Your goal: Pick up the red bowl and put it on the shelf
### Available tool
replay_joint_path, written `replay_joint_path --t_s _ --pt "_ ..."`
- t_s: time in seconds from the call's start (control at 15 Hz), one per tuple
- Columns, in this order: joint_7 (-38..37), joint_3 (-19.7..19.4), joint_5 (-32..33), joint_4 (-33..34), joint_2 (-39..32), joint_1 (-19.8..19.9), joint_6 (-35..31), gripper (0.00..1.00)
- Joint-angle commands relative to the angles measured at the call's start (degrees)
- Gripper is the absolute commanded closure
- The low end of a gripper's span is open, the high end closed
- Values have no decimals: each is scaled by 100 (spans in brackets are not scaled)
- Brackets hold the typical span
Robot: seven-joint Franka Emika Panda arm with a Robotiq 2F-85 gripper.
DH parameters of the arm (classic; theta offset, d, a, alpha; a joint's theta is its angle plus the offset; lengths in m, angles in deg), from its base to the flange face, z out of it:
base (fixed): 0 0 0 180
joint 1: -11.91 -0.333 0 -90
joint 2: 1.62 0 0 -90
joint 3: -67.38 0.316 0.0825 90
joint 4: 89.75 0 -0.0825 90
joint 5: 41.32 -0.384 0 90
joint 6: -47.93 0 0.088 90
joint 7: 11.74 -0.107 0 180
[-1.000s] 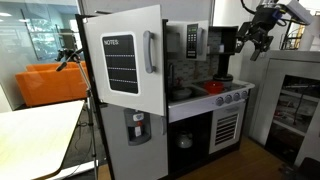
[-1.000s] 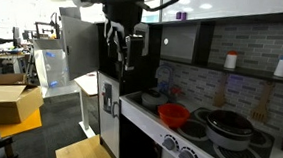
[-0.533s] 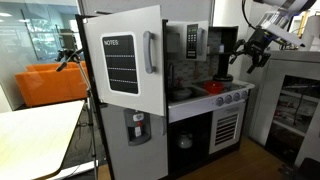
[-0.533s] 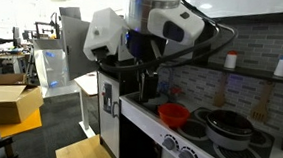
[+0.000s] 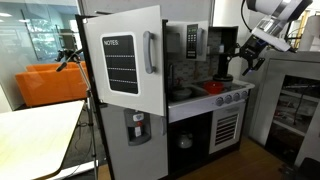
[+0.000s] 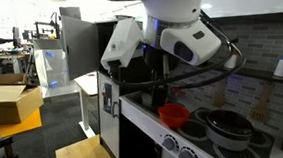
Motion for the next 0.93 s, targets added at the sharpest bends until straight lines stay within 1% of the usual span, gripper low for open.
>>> replay_joint_path --t_s 0.0,0.27,0.67,0.87 --pt "-31 233 39 3 15 233 -7 0" --pt "-17 274 32 109 -125 261 -48 0" --pt "-246 369 -104 704 -926 520 -146 0" --pt "-294 549 -137 1047 -1298 652 -124 0"
